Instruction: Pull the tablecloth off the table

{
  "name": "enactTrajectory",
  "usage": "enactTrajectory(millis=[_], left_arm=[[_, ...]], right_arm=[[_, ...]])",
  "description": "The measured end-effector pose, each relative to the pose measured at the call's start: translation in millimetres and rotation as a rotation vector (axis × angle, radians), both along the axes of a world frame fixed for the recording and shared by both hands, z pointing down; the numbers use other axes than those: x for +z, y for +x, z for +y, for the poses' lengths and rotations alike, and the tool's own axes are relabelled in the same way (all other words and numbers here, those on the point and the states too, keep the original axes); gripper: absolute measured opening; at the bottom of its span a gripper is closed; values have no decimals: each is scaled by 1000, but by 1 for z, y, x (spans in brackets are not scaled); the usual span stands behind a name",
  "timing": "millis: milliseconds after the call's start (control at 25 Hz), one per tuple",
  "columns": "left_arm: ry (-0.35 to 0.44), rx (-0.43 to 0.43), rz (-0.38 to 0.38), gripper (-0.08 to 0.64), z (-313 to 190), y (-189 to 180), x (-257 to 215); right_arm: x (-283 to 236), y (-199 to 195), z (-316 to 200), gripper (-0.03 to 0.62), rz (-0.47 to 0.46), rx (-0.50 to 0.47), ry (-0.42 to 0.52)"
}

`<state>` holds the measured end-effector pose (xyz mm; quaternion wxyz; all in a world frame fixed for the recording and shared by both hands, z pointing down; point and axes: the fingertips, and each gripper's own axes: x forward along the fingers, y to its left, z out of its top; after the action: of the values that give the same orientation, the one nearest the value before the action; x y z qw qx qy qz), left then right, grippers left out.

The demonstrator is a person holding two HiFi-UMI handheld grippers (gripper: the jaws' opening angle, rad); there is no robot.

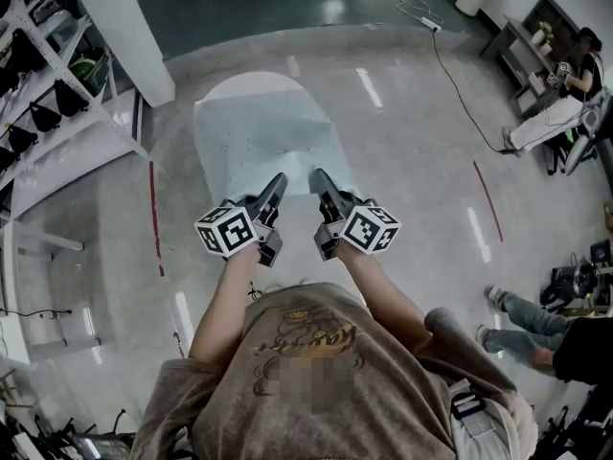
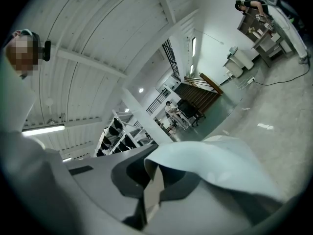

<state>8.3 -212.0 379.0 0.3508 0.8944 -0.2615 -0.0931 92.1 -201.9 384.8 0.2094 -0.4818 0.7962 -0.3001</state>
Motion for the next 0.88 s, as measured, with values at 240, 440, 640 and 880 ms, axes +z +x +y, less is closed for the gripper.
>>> enactTrajectory(millis=[240, 440, 640, 880], left_arm=[[11, 64, -12, 20, 9, 32, 7], [33, 156, -33, 20, 15, 66, 5], [57, 251, -53, 20, 25, 100, 3], [73, 366, -65, 20, 40, 142, 0]], right_arm=[[11, 30, 14, 11, 31, 67, -9], [11, 62, 27, 12, 46, 163, -12], [11, 93, 45, 14, 74, 262, -18], [9, 130, 69, 17, 86, 378, -27]])
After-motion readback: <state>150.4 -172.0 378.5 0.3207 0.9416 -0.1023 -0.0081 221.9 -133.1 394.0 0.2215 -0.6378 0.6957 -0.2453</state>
